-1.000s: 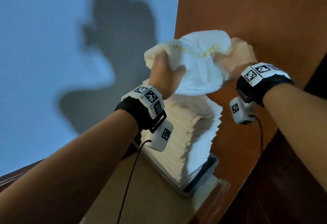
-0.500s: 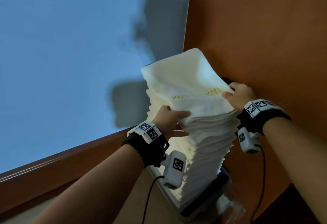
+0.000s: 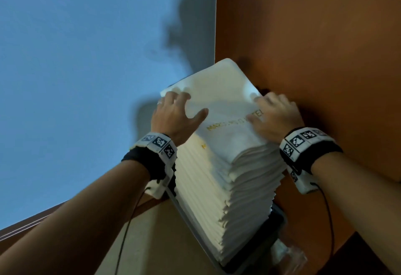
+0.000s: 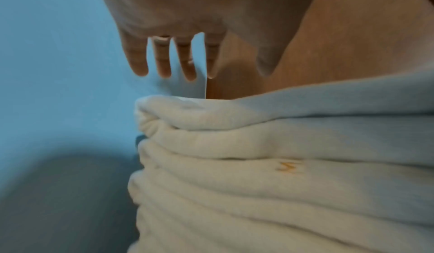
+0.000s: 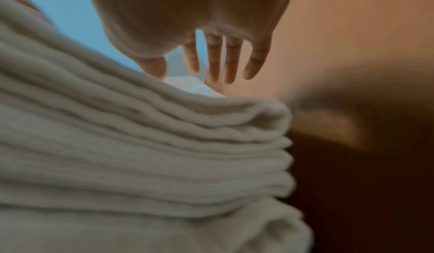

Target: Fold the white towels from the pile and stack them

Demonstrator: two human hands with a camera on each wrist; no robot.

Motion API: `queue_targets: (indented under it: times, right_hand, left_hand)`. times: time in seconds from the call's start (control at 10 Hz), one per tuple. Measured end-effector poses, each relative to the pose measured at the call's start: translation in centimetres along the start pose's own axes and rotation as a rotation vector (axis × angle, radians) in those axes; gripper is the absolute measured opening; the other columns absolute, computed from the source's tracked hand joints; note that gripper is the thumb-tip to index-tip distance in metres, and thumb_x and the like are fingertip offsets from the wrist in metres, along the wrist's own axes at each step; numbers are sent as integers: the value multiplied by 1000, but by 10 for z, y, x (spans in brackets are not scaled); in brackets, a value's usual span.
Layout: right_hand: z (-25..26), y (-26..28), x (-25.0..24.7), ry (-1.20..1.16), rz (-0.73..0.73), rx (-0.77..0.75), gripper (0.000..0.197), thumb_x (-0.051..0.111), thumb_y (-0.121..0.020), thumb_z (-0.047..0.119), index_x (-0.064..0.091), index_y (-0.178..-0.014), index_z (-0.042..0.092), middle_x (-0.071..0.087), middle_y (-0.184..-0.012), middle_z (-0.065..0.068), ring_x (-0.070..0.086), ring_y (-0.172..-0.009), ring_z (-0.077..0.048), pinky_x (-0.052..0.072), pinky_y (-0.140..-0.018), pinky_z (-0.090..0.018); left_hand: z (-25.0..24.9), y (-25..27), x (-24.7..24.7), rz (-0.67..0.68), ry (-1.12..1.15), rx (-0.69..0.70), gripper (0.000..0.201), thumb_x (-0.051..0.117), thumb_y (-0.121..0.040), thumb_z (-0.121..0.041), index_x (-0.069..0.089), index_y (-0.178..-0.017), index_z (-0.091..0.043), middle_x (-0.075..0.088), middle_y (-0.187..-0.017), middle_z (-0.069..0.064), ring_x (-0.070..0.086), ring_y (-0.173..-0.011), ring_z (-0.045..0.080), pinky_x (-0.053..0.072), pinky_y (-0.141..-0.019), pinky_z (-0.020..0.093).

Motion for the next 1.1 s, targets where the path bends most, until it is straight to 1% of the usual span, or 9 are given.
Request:
queue_targets:
  times: [0.1,0.2,0.3,0.5,0.7,0.8,0.9,1.0,1.1]
  right_hand:
    - [14,2,30,-208,390,33,82,31,-77,86,41,-141,35,42,-146,-6,41,-129,-34,36,-105,-51]
    - [18,5,51,-379,599,80,111,23,-54,103,19,-150,48,24,-159,-10,26,-145,-32,23,-115,-51]
    - [15,7,69,-400,688,124,114,26,-43,107,12,-147,60,7,-165,-9,10,-151,-32,12,-119,-57]
    - [15,10,102,-363,724,138,114,22,-39,108,10,-144,64,1,-165,-5,2,-151,-31,9,-117,-62]
    - [18,7,102,-332,736,131,115,23,-39,107,11,-144,63,1,-165,-6,4,-151,-34,10,-116,-64]
    - [16,6,91,-326,736,138,109,30,-47,106,13,-146,61,2,-166,-6,5,-151,-34,9,-117,-64]
    - [18,6,73,-296,719,136,105,38,-60,99,19,-151,50,10,-164,-8,16,-149,-33,16,-118,-56]
    - [21,7,46,-280,640,93,96,48,-77,84,28,-153,30,28,-158,-8,31,-143,-28,29,-115,-44]
    - [26,9,11,-358,495,89,73,62,-89,58,40,-149,23,41,-153,-4,41,-138,-23,35,-111,-34]
  left_hand:
    - [-13,-32,28,285,-267,126,80,35,-82,-86,29,-151,-45,18,-165,1,8,-152,31,11,-121,58]
    - [-4,-62,56,513,-454,111,92,26,-72,-96,5,-152,-56,-10,-167,-9,-11,-153,31,0,-120,62]
    - [4,-79,81,593,-505,117,104,23,-60,-103,-4,-151,-59,-16,-166,-11,-10,-153,32,5,-119,63]
    - [18,-84,121,650,-459,83,110,26,-54,-102,-3,-150,-59,-15,-166,-11,-11,-153,31,5,-120,61]
    - [19,-81,120,680,-447,59,109,29,-55,-99,-1,-152,-57,-15,-166,-10,-12,-153,31,1,-119,61]
    - [17,-80,109,667,-385,38,100,38,-66,-95,3,-152,-57,-14,-166,-11,-12,-153,28,-1,-120,59]
    - [16,-72,91,639,-266,-1,92,51,-76,-85,18,-154,-49,-6,-168,-9,-6,-154,24,0,-122,57]
    - [7,-58,63,532,-84,5,76,55,-88,-68,33,-154,-36,8,-168,-2,5,-154,23,5,-124,48]
    - [4,-46,28,405,-10,62,68,62,-89,-58,45,-149,-29,25,-164,-1,25,-149,22,17,-121,40]
Point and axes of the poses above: each hand's wrist, its own y-axis away from the middle knuckle, its own x-axis out of the palm, z = x × y, the point moved 7 cm from there along -y, towards the middle knuckle
